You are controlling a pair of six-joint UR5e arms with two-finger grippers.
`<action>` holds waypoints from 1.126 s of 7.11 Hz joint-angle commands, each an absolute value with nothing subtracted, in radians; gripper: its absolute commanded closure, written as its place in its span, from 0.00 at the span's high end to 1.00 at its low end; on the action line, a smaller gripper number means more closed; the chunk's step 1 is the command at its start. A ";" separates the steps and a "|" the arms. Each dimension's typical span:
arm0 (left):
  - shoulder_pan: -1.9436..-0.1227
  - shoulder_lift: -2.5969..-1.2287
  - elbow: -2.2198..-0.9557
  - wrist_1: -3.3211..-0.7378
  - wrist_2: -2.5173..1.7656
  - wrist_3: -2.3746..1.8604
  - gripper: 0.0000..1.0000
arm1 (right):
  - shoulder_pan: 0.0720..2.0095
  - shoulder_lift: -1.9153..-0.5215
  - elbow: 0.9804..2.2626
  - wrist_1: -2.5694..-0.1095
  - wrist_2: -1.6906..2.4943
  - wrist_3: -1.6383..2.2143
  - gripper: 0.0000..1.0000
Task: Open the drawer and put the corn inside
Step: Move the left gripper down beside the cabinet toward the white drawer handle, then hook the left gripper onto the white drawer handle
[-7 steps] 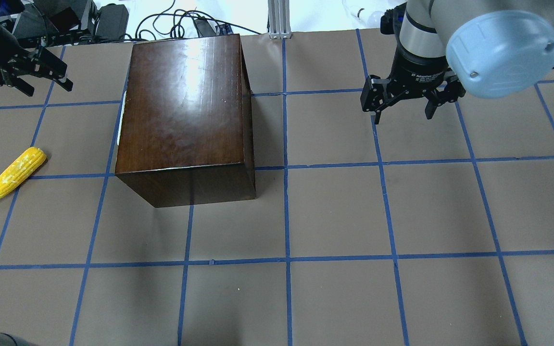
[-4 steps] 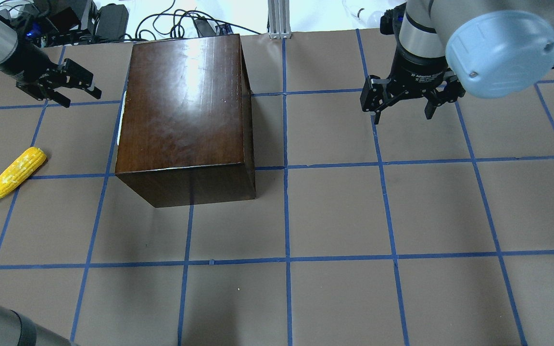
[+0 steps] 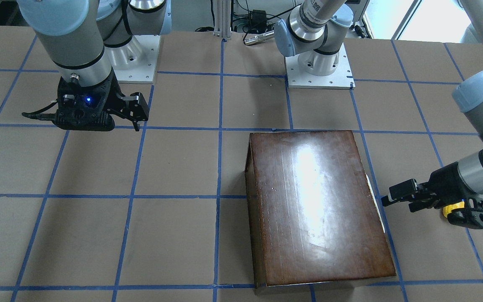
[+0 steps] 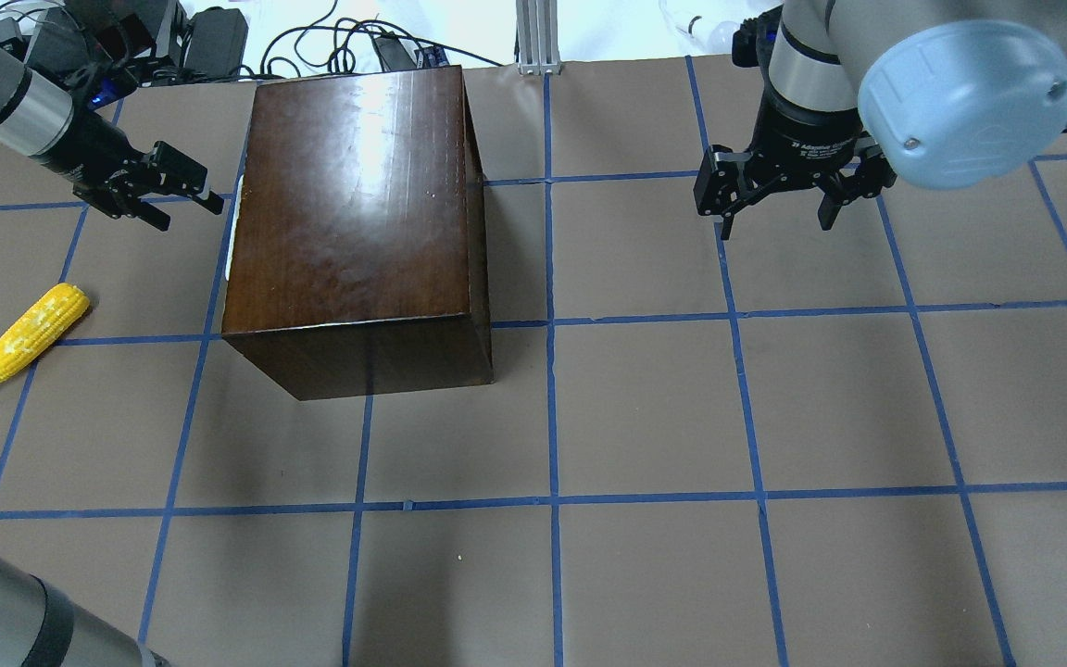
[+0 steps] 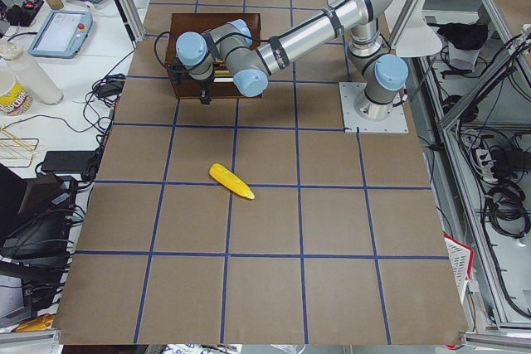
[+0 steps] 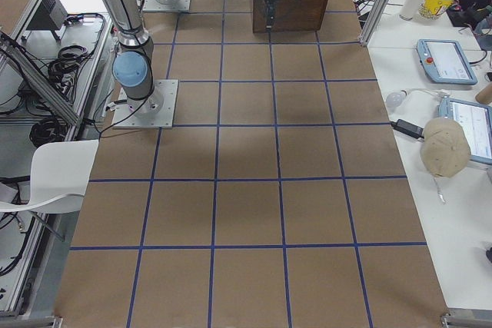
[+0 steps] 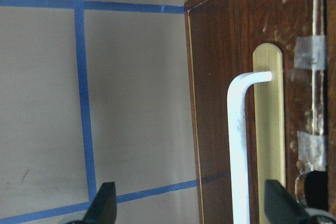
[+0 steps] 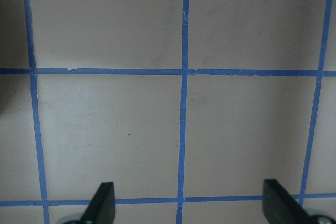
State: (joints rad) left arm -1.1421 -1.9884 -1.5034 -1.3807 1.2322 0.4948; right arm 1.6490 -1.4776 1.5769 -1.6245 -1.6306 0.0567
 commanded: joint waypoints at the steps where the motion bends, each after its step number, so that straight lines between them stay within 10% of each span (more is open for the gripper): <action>1: -1.143 -2.005 -1.508 -1.381 1.195 0.500 1.00 | 1.649 -1.477 1.577 -1.626 -1.631 0.057 1.00; 8: -1.150 -2.037 -1.542 -1.379 1.163 0.517 1.00 | 1.649 -1.479 1.577 -1.626 -1.631 0.057 1.00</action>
